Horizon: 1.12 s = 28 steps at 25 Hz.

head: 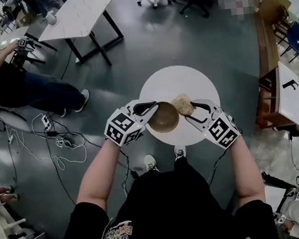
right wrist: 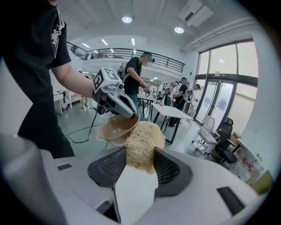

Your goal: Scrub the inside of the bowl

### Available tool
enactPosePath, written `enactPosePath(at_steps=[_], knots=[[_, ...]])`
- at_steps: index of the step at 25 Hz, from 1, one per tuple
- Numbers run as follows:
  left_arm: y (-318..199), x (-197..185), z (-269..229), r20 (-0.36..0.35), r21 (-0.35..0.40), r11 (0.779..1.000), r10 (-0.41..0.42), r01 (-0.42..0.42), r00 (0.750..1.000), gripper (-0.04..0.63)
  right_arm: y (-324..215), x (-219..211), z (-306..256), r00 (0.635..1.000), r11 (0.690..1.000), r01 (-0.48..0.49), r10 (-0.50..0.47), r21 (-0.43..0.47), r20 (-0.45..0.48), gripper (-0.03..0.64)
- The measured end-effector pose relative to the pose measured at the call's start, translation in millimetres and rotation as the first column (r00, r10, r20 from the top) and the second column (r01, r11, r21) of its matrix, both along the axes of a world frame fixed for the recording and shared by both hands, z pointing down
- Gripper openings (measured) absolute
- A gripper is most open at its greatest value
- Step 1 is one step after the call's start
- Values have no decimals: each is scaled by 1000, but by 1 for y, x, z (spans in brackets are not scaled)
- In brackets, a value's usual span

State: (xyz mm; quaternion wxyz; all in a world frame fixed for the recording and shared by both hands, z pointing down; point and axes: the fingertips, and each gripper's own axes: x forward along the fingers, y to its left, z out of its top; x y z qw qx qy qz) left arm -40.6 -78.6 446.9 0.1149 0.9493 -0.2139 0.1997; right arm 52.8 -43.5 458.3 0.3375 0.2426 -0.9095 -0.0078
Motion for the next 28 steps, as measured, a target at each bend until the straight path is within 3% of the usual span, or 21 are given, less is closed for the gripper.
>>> enactPosePath(at_steps=[7, 14, 20, 28], knots=[[-17, -9, 6, -35, -53, 980, -193, 191, 981, 20, 2, 9, 11, 996, 996, -85, 86, -36, 35, 205], [-34, -28, 11, -82, -134, 909, -408, 396, 909, 18, 22, 5, 34, 993, 990, -103, 108, -95, 49, 206], [-40, -37, 10, -112, -186, 864, -491, 467, 864, 18, 41, -28, 44, 998, 992, -35, 41, -119, 46, 204], [-34, -25, 11, -112, -193, 856, -505, 480, 856, 18, 59, -80, 52, 997, 991, 60, -55, -117, 46, 206]])
